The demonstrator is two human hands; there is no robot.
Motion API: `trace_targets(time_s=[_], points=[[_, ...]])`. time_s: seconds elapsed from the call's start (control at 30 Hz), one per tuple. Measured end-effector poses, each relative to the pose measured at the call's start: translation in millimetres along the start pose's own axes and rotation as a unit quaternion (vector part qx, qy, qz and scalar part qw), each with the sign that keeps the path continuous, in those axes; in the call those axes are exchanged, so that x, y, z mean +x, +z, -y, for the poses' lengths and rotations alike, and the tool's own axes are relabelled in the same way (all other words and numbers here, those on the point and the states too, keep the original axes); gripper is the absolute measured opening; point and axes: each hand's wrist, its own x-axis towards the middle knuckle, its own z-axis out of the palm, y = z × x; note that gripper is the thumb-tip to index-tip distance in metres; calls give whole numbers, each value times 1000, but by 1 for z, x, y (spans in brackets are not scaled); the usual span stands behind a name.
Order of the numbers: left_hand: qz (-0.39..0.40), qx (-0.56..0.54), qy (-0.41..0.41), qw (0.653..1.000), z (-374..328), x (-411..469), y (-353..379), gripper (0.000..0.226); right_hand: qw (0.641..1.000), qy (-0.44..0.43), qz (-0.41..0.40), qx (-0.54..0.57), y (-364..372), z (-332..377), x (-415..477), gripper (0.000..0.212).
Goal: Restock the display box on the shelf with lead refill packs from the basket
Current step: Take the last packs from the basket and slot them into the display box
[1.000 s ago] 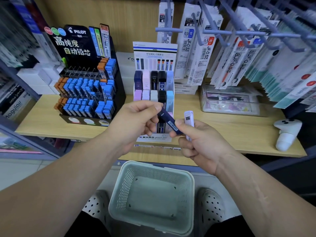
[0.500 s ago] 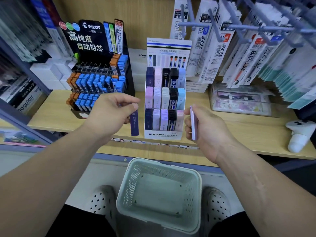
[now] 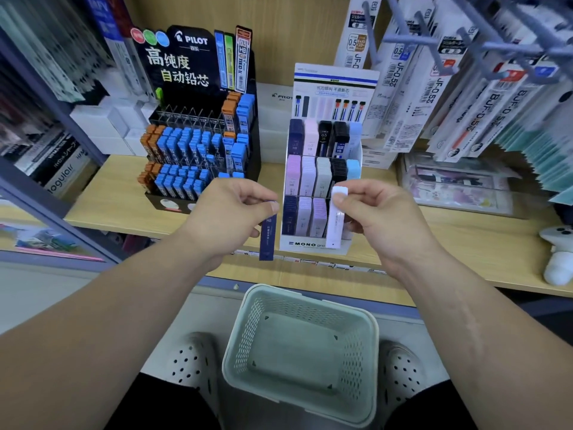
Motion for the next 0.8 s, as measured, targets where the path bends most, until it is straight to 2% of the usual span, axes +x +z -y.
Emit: trace_targets(time_s=[0.27, 0.53, 0.63, 0.8], points=[[-3, 12, 1, 1000, -1, 2, -9, 12, 995, -46, 41, -75, -1, 0, 9, 23], [-6, 29, 0, 1000, -2, -1, -10, 11, 980, -152, 12, -130, 5, 4, 7, 25], [-7, 24, -9, 1000, -1, -1, -11, 10, 955, -207, 9, -211, 15, -3, 6, 25], [-1, -17, -34, 999, -1, -2, -14, 13, 894, -273, -11, -356, 22, -18, 10, 15]])
